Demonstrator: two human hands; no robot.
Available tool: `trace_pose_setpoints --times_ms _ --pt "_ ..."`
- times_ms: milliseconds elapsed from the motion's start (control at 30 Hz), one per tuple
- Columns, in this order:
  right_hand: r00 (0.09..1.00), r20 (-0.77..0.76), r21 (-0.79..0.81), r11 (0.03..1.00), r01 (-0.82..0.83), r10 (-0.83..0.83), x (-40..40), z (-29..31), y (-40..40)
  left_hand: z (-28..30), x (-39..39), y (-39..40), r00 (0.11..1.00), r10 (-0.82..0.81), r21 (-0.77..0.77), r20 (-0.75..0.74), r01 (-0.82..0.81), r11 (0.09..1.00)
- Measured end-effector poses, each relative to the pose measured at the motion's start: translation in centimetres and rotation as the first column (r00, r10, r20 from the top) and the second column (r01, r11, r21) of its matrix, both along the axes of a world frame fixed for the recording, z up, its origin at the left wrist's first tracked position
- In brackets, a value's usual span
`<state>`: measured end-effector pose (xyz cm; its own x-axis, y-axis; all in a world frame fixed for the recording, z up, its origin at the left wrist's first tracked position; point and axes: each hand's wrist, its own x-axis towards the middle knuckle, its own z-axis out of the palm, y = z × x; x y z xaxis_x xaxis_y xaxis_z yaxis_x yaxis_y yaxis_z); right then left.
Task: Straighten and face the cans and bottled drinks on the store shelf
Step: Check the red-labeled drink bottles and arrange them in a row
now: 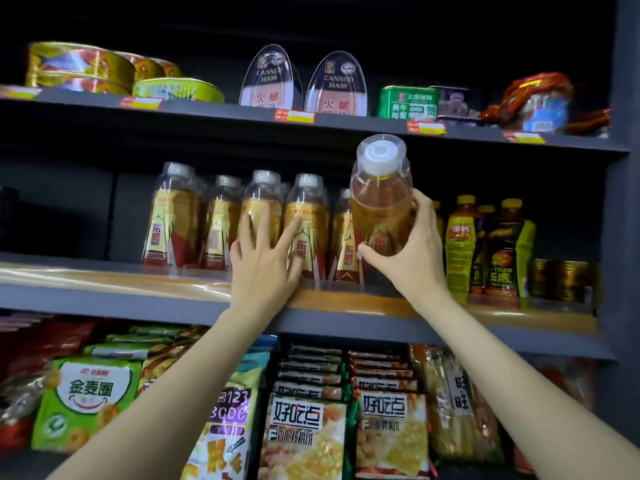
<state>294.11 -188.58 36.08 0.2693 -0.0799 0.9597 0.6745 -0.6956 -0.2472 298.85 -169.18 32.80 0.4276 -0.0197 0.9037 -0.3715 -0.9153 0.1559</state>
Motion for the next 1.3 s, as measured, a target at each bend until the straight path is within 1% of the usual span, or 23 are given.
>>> trace_pose_setpoints --times_ms 100,167,200,233,300,367,400,433,467,500,533,600,667,733,800,867,967,1100,1133,1200,1233,1267,1300 --pt "0.995 -0.061 0.040 0.996 -0.076 0.079 -2.3 0.1 -0.9 -0.6 -0.9 -0.3 0.985 -0.110 -0.002 0.136 0.111 0.994" --pt "0.975 -0.146 0.128 0.981 -0.148 0.166 -3.7 -0.1 -1.1 -1.2 -2.3 -1.2 0.936 -0.305 -0.006 0.177 0.311 0.950" --pt "0.954 -0.185 0.188 0.962 -0.200 0.235 -4.2 -0.3 -1.0 -1.2 -3.4 -1.9 0.892 -0.435 -0.028 0.120 0.441 0.897" --pt "0.921 -0.220 0.257 0.930 -0.263 0.321 -4.5 -0.5 -0.9 -1.1 -4.6 -2.5 0.823 -0.568 -0.069 0.022 0.568 0.820" --pt "0.823 -0.256 0.400 0.830 -0.388 0.507 -4.8 -0.9 -0.5 -0.4 -6.5 -3.5 0.590 -0.789 -0.258 -0.174 0.745 0.614" --pt "0.737 -0.276 0.509 0.744 -0.433 0.617 -5.1 -1.2 0.2 0.0 -7.4 -3.9 0.358 -0.913 -0.486 -0.194 0.773 0.407" --pt "0.716 -0.287 0.530 0.728 -0.434 0.636 -5.3 -1.2 0.5 0.1 -7.5 -3.8 0.312 -0.938 -0.550 -0.149 0.762 0.341" --pt "0.710 -0.298 0.534 0.728 -0.430 0.638 -5.6 -1.3 0.9 0.2 -7.6 -3.6 0.326 -0.941 -0.563 -0.090 0.763 0.318" --pt "0.702 -0.310 0.540 0.727 -0.425 0.641 -5.9 -1.3 1.2 0.4 -7.8 -3.3 0.395 -0.918 -0.535 -0.027 0.770 0.347" --pt "0.688 -0.320 0.560 0.716 -0.418 0.652 -6.1 -1.3 1.5 0.7 -7.9 -2.9 0.489 -0.871 -0.461 0.042 0.783 0.417" --pt "0.649 -0.312 0.607 0.671 -0.426 0.694 -6.3 -1.3 1.8 1.1 -7.7 -2.3 0.571 -0.815 -0.344 0.103 0.789 0.509" --pt "0.470 -0.235 0.761 0.461 -0.455 0.851 -7.0 -1.4 2.5 1.8 -7.7 -1.4 0.634 -0.755 -0.093 0.166 0.772 0.629" --pt "0.323 -0.125 0.868 0.261 -0.423 0.938 -7.3 -1.5 3.0 2.0 -8.0 -1.0 0.640 -0.757 0.071 0.134 0.756 0.651" --pt "0.310 -0.039 0.916 0.158 -0.370 0.950 -7.5 -1.5 3.3 1.6 -8.3 -0.8 0.597 -0.795 0.069 0.107 0.794 0.604" --pt "0.343 0.009 0.933 0.116 -0.341 0.939 -7.6 -1.3 3.3 1.2 -8.5 -0.8 0.528 -0.847 -0.063 0.062 0.849 0.525" --pt "0.376 0.021 0.931 0.119 -0.344 0.927 -7.9 -1.1 3.2 1.2 -8.7 -0.7 0.475 -0.880 -0.185 -0.009 0.864 0.469" --pt "0.432 -0.010 0.902 0.195 -0.386 0.902 -8.1 -1.0 2.8 1.5 -9.3 -0.4 0.360 -0.928 -0.326 -0.094 0.870 0.370" --pt "0.517 -0.101 0.786 0.387 -0.482 0.850 -8.2 -1.0 2.3 1.7 -8.5 0.6 0.111 -0.957 -0.604 -0.269 0.754 0.258" --pt "0.541 -0.114 0.755 0.427 -0.498 0.833 -8.3 -0.9 2.2 1.5 -8.3 0.7 0.030 -0.960 -0.656 -0.278 0.724 0.213" --pt "0.534 -0.111 0.713 0.441 -0.544 0.838 -8.3 -0.9 2.1 1.2 -8.3 0.6 -0.116 -0.973 -0.750 -0.199 0.657 0.075" --pt "0.520 -0.122 0.696 0.446 -0.563 0.846 -8.4 -0.8 2.1 1.1 -8.3 0.5 -0.153 -0.978 -0.778 -0.139 0.628 0.013" --pt "0.517 -0.146 0.680 0.465 -0.567 0.844 -8.5 -0.7 2.1 1.0 -8.4 0.5 -0.141 -0.985 -0.774 -0.101 0.633 -0.011" --pt "0.524 -0.182 0.664 0.497 -0.558 0.832 -8.5 -0.6 2.0 1.0 -8.4 0.5 -0.054 -0.993 -0.726 -0.105 0.687 0.040"
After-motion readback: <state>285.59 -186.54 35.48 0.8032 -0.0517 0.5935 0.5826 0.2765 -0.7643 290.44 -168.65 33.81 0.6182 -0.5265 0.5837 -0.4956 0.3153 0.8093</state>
